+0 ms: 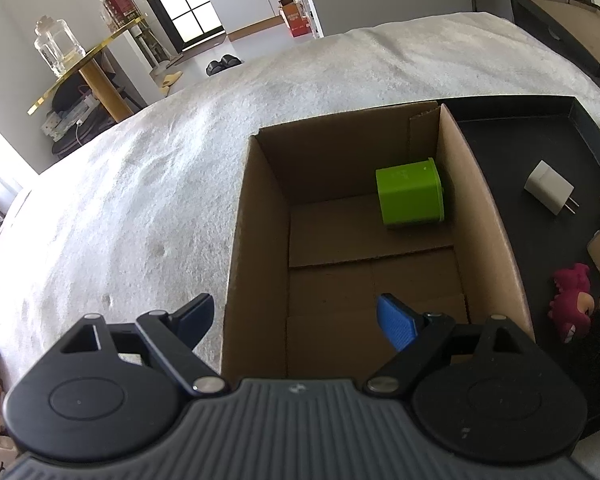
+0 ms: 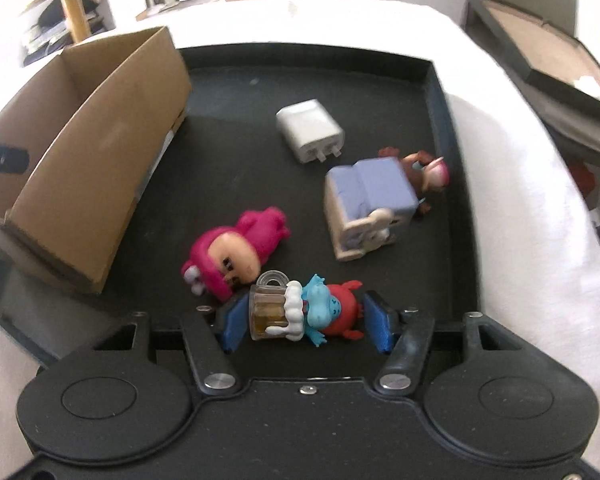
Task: Organize rigid objects
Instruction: 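Lower the right gripper onto the blue figure holding a glass mug and close, then carry the mug figure with the right gripper into the box and release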
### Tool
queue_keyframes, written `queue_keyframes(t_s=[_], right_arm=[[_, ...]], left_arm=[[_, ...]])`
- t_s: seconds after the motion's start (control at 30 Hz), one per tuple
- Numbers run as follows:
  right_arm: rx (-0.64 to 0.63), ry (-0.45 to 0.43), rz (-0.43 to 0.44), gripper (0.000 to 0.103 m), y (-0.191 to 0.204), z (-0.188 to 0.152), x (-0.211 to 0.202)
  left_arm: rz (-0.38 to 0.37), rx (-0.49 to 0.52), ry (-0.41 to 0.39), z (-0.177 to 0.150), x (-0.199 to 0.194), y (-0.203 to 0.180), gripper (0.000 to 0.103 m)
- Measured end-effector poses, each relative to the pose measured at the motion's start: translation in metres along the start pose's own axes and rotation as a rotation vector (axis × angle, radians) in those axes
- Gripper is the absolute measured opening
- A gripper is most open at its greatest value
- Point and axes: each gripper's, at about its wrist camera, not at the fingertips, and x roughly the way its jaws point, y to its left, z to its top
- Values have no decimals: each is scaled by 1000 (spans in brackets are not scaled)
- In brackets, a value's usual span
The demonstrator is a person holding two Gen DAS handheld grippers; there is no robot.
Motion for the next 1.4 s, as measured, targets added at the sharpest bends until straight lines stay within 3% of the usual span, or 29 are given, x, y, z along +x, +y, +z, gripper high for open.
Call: queue_keyframes(t_s=[0.33,1.0,1.17,1.4], right_arm=[[94,-82,-20,58,-12,20,-14],[76,-237,127,58,25,56,-36],[60,-287,165,58,37,67,-43],[17,-320,206,58,59,79,-45]], left_arm=[[-17,-27,-11,-1,0,9,88],[-55,-70,-71,-8,-4,27,87],[-67,-92,-93,-12,-4,33,83],[-93,-133,-105,-15,-1,46,51]])
